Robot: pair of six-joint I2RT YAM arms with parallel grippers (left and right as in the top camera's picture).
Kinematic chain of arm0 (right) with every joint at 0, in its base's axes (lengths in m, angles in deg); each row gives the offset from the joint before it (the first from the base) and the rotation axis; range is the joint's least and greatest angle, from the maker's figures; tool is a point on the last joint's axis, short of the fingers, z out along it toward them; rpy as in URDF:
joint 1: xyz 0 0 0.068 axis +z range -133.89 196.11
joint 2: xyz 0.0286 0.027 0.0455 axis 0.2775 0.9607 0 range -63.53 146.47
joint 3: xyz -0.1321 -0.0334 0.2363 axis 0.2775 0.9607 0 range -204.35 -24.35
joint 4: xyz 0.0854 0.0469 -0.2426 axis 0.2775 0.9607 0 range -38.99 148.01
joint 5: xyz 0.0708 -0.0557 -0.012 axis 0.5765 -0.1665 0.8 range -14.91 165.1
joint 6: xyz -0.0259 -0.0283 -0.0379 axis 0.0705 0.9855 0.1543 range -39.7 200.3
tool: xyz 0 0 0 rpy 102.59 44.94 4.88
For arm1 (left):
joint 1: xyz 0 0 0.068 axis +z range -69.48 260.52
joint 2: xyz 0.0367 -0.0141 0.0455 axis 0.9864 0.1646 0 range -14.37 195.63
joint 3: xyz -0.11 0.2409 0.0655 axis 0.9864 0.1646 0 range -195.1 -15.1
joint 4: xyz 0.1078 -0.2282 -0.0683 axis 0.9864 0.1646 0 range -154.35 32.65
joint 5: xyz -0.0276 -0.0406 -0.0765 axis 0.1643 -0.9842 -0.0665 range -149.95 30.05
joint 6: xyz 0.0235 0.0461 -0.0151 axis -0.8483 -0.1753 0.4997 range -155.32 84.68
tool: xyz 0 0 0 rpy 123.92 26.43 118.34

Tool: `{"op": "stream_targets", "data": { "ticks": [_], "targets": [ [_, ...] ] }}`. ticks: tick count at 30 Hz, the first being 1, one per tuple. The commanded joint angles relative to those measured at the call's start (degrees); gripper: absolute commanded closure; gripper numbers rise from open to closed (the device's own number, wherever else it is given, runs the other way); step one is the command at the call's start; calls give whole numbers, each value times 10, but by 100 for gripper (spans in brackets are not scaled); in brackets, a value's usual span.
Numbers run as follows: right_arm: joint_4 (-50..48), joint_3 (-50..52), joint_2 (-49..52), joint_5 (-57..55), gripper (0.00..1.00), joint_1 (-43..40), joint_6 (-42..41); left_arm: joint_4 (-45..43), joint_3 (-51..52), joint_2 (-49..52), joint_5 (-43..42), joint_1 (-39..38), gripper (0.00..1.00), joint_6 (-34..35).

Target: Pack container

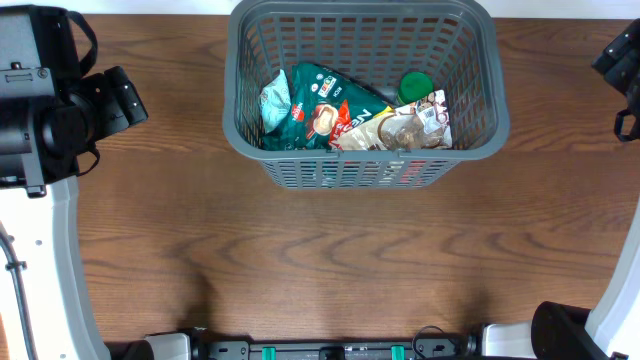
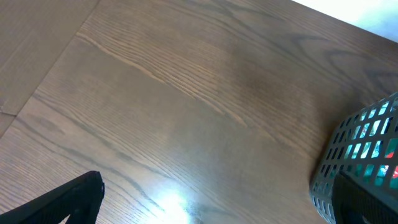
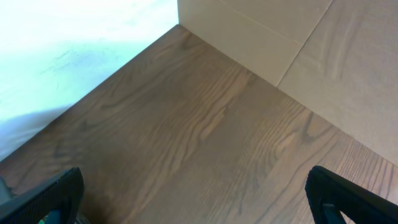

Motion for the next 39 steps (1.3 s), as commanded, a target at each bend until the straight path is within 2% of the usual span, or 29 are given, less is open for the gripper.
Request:
{"op": "stream_targets", "data": {
  "ticks": [1,11,25,31,35,39],
  "targets": [
    [1,1,-2,-6,1,-2,-6,2,3,3,9,3,1,7],
    [1,1,-2,-6,1,-2,-6,-19,3,-9,9,2,1,7],
    [1,1,-2,-6,1,-2,-6,-236,27,-154,9,2,1,7],
    [1,1,-2,-6,1,-2,-6,-344,163,-280,9,3,1,7],
    [1,1,-2,-6,1,-2,-6,-416,297,-377,5,3,1,8],
    [1,1,-2,-6,1,-2,-6,-471,435,-471,4,3,1,41]
  ]
}}
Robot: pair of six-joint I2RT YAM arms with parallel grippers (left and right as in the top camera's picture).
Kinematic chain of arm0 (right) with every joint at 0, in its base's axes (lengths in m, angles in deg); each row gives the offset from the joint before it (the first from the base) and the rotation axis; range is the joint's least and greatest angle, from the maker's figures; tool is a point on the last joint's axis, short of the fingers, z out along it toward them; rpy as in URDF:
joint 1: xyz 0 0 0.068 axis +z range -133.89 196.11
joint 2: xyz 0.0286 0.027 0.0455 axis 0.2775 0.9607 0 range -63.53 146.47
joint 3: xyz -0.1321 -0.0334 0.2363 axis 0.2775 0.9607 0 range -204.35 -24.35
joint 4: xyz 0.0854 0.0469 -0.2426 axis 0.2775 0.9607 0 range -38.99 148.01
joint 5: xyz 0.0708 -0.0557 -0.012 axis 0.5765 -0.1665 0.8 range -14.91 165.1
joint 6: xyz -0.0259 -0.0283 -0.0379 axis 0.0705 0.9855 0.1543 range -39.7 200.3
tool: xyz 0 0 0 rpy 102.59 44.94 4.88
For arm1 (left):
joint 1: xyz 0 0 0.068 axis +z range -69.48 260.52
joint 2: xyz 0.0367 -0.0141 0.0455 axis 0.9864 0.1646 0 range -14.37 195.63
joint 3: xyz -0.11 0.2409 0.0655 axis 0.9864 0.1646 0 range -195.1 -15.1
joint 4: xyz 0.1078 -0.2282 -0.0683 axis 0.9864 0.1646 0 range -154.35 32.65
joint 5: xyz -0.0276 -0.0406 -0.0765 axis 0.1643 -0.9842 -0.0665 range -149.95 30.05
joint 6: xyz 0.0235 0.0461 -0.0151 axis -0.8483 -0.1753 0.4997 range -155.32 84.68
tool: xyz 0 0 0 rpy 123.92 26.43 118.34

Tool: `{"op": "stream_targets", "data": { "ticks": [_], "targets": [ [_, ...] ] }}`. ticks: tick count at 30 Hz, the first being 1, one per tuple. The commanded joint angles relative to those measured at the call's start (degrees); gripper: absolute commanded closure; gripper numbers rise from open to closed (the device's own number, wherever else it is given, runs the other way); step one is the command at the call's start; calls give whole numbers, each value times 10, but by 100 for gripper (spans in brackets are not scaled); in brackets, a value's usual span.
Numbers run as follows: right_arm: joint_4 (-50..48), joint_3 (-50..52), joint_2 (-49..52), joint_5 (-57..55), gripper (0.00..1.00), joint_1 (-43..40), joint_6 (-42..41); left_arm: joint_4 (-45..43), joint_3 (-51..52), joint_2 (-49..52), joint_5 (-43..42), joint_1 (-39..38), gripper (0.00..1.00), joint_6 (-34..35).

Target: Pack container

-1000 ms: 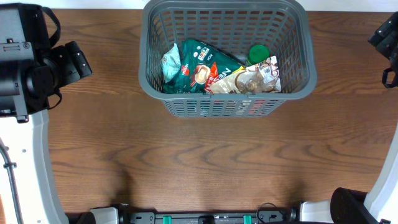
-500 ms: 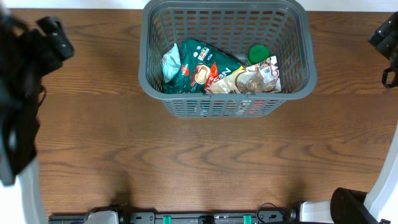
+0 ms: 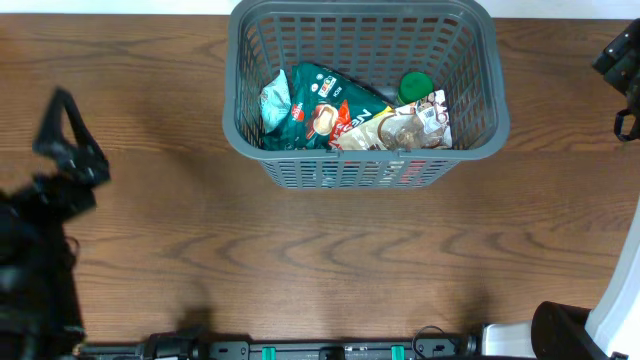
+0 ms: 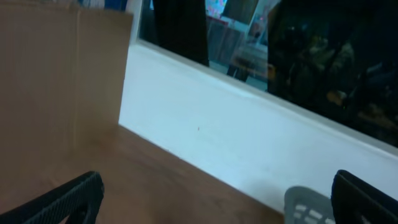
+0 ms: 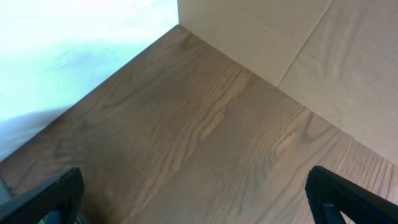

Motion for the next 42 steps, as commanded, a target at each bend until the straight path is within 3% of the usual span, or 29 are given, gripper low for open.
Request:
{"op": "stream_targets", "data": {
  "ticks": [1,6,12,16,27,42],
  "targets": [
    [1,1,-2,-6,1,-2,-6,-33,108,-63,2,3,1,38],
    [1,1,-2,-6,1,-2,-6,-113,281,-147,-6,9,1,100],
    [1,1,-2,-6,1,-2,-6,-222,456,-208,-47,9,1,114],
    [1,1,-2,-6,1,-2,-6,-247,536,-240,-60,9,1,114],
    [1,1,-2,-6,1,-2,-6,-247,641,-337,-97,7,1,111],
    [1,1,-2,-6,1,-2,-6,-240,715,-403,-99,-7,1,46]
  ]
}}
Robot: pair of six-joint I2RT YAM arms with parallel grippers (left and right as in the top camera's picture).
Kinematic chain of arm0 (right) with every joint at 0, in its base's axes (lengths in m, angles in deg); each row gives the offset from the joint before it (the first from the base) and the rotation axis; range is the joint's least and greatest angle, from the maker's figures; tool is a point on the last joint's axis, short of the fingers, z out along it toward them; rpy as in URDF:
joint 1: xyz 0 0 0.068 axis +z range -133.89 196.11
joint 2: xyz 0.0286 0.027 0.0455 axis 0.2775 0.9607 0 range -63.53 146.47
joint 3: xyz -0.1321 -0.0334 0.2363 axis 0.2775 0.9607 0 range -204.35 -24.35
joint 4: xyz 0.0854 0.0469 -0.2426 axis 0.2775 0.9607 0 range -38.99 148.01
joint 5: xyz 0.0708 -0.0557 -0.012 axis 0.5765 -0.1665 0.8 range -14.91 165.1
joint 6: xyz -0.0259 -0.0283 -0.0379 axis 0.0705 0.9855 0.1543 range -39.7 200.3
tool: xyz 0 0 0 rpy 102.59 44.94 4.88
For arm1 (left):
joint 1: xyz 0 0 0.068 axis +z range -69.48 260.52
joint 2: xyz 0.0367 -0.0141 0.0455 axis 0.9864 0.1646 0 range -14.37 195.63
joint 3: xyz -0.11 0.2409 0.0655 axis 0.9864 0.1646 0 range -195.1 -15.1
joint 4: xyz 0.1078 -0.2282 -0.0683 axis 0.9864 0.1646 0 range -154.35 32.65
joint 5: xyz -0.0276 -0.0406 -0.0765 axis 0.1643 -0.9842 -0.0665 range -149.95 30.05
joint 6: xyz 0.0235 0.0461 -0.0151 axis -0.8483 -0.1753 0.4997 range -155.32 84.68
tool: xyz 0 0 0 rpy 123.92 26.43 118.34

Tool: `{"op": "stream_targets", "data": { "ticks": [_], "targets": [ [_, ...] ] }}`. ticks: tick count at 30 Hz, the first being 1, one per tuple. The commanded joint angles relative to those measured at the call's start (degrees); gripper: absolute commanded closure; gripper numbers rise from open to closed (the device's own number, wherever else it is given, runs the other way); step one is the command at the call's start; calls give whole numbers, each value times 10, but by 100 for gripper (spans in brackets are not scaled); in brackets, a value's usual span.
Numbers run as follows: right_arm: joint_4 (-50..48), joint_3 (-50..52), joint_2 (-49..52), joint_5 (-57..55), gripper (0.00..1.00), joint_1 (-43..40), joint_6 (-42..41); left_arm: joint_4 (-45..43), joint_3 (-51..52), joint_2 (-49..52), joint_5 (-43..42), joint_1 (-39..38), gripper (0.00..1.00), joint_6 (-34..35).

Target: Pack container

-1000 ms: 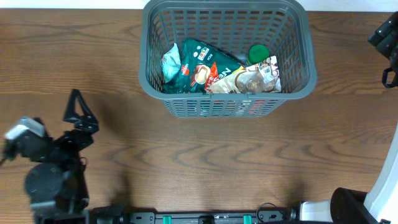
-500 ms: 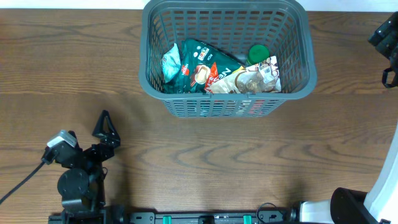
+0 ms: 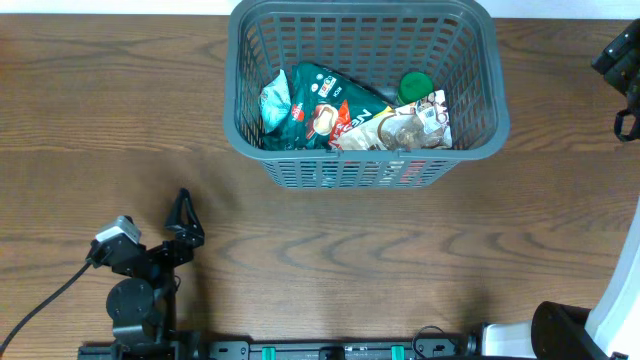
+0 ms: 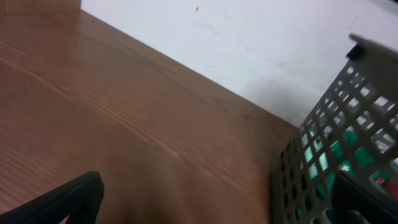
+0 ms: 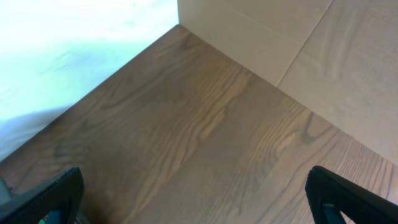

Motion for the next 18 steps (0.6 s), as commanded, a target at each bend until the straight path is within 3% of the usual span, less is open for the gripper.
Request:
{"op": "stream_targets", "data": {
  "ticks": [1,18],
  "targets": [
    [1,1,-2,-6,1,-2,-6,-1,21,-14,-6,-2,1,-18],
    [1,1,-2,-6,1,-2,-6,29,53,-29,-8,-2,1,-35]
  ]
}}
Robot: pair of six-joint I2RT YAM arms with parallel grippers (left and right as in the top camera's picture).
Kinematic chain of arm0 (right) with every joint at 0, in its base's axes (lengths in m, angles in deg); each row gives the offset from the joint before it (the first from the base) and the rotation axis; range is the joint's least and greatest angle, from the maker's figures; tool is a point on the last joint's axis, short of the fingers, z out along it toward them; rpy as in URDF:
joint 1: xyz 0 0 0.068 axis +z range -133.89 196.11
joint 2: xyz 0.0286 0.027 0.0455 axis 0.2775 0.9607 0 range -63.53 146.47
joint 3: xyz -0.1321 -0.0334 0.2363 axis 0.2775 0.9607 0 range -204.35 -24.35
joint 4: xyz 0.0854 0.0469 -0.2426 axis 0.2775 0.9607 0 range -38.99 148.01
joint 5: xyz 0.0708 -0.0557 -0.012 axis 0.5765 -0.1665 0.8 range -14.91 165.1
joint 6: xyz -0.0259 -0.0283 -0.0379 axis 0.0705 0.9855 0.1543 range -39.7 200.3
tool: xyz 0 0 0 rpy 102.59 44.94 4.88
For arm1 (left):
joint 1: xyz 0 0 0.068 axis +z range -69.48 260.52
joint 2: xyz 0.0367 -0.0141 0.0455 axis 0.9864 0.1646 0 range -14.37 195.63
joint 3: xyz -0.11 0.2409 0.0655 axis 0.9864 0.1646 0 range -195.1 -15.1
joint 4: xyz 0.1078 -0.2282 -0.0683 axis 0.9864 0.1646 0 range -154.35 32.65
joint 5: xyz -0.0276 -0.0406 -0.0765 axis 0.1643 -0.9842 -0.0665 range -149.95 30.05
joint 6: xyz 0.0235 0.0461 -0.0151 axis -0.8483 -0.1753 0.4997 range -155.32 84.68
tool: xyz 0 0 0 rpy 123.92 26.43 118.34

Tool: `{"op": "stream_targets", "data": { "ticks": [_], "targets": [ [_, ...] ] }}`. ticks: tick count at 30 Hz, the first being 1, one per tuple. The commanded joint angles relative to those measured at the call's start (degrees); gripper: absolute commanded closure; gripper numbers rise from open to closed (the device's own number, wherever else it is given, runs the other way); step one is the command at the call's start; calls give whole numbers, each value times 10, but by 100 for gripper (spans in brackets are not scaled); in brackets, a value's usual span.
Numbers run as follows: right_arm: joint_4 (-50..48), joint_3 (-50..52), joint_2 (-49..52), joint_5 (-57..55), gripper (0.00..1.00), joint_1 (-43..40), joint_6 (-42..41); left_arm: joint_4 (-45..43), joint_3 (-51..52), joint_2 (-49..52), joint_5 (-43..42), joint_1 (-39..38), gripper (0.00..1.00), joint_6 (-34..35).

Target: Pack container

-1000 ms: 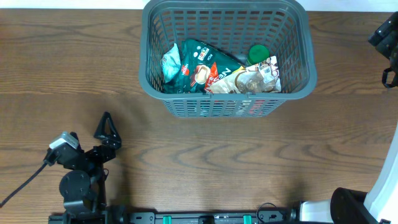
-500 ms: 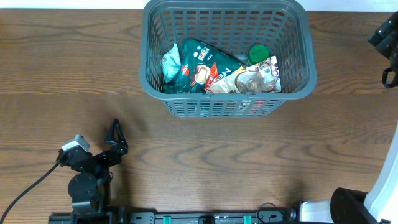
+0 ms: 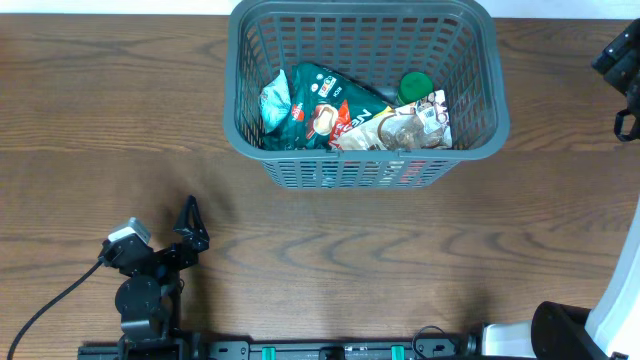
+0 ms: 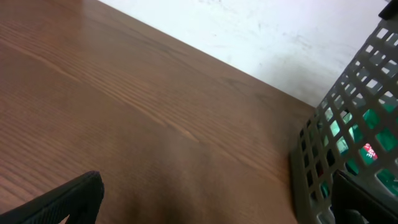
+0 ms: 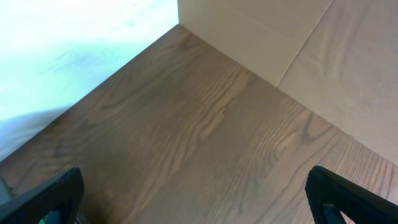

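The grey slatted basket (image 3: 240, 110) stands at the table's far middle. In it lie a dark green snack bag (image 3: 320, 110), a pale blue packet (image 3: 275, 100), a green lid (image 3: 415, 87) and a clear packet with brown contents (image 3: 405, 125). My left gripper (image 3: 190, 225) sits low at the front left, far from the basket. It is open and empty (image 4: 214, 205), facing the basket's corner (image 4: 348, 137). My right gripper (image 5: 199, 202) is open and empty over bare wood. The right arm (image 3: 618, 55) is at the far right edge.
The wooden table (image 3: 350, 260) spreads in front of the basket. A cable (image 3: 60, 295) trails from the left arm's base at the front edge. A white wall (image 4: 249, 31) rises behind the table, and tan board panels (image 5: 298, 37) lie past the table's right corner.
My left arm has shifted slightly right and toward the front edge, and its camera now sees the basket a little nearer. The right arm and the basket's contents are unchanged.
My left arm stood at the far left, level with the basket, its camera looking down at the table. Then it was lower on the left, camera tilted up at the wall. Then it was folded at the front left, where it still is. The right arm stayed still.
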Motion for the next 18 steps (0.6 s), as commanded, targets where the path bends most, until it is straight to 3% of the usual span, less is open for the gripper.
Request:
{"op": "stream_targets", "data": {
  "ticks": [1,11,18],
  "targets": [
    [1,0,-2,-6,1,-2,-6,17,8,-5,-7,-2,1,-16],
    [1,0,-2,-6,1,-2,-6,17,9,-5,-10,-2,1,-245],
    [1,0,-2,-6,1,-2,-6,16,9,-5,-10,-6,1,-325]
  ]
}}
